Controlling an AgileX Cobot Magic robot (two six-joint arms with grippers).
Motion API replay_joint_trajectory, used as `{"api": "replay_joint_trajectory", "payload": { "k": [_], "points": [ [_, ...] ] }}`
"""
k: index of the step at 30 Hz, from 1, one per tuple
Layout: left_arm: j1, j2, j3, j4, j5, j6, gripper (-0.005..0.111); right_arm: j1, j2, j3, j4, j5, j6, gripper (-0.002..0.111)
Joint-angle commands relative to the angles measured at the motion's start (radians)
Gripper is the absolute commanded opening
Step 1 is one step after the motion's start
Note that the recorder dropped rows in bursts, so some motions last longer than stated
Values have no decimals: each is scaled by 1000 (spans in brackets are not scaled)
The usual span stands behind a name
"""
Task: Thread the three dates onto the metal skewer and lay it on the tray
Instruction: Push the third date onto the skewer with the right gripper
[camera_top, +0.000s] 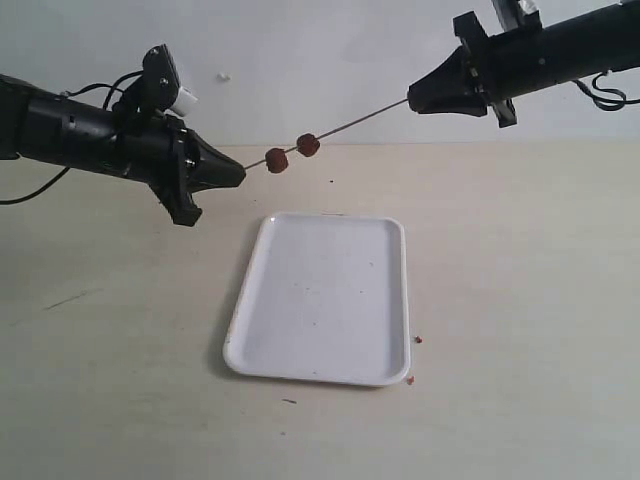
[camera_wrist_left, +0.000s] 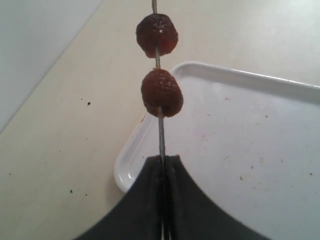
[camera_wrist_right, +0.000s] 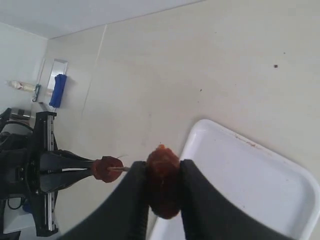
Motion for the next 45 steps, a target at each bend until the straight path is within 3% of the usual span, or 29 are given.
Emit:
{"api": "replay_joint_trajectory", "payload": {
  "k": [1,30,45],
  "points": [
    [0,-1,-5,-14,27,0,0,6,-16,-4,23,3,-4,20],
    [2,7,-3,-3,-36,0,0,-23,-16,-4,30,3,-10,20],
    [0,7,-3,-31,3,0,0,5,-16,-4,8,3,-10,20]
  ]
}}
